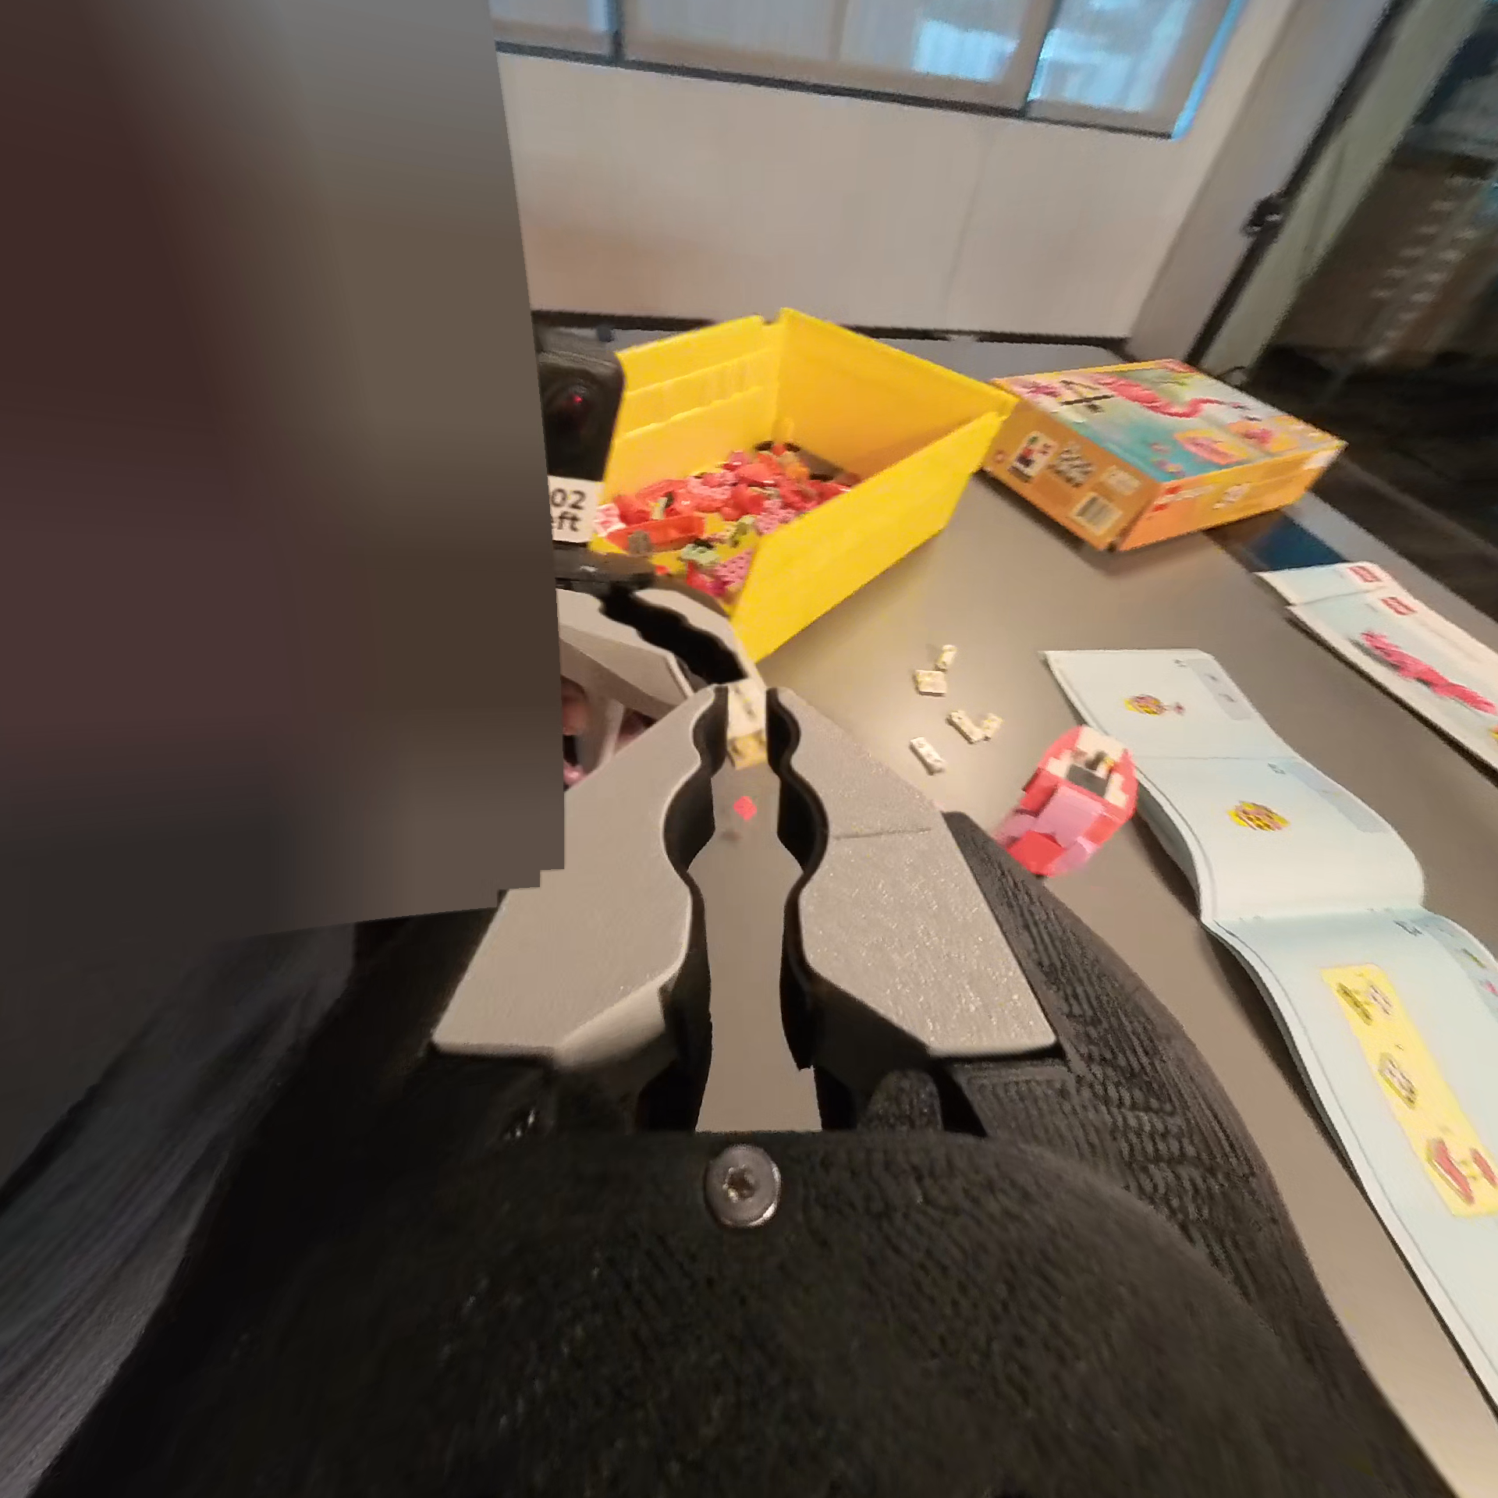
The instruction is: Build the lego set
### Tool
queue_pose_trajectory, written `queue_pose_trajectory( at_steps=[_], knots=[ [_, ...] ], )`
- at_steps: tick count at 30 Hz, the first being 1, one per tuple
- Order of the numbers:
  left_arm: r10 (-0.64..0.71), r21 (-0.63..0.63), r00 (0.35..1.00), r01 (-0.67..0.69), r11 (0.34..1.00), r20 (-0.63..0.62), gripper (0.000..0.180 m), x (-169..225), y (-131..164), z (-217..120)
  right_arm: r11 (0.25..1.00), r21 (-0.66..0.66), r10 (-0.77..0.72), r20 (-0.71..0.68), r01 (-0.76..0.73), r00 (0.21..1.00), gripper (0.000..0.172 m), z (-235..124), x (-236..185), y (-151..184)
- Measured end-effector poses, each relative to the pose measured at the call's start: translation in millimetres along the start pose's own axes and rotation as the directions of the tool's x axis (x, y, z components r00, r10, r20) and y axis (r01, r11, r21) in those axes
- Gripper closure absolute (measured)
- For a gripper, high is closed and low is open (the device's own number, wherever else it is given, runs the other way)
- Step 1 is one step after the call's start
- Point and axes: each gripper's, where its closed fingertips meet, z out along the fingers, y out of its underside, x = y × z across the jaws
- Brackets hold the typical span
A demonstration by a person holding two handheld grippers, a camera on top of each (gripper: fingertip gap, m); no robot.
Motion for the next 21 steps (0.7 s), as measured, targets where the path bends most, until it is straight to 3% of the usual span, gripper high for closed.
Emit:
queue_pose_trajectory(
  at_steps=[1,4,7,13,17,21],
  knots=[
    [-0.003,0.0,1.0,0.003,1.0,0.006,0.166,-3,-1,0,1.0,0.003,0.0,-0.039,0.0,0.999,0.165,0,5,2],
    [0.034,0.023,0.999,-0.034,0.999,0.008,0.166,-2,-11,-4,1.0,0.001,0.003,-0.142,-0.003,0.99,0.164,-2,14,11],
    [0.108,0.066,0.994,-0.109,0.992,0.018,0.166,9,-35,-19,0.996,-0.085,0.006,-0.164,-0.02,0.986,0.16,2,12,34],
    [0.243,0.1,0.958,-0.259,0.961,0.151,0.166,18,-85,-53,0.926,-0.375,0.026,-0.052,-0.044,0.998,0.155,40,-14,95],
    [0.312,0.073,0.921,-0.337,0.939,0.233,0.166,14,-108,-72,0.86,-0.507,-0.074,-0.006,0.061,0.997,0.154,68,-18,112],
    [0.328,0.065,0.904,-0.358,0.932,0.274,0.166,10,-124,-91,0.825,-0.564,-0.079,-0.054,0.035,0.995,0.154,87,0,118]
  ],
)
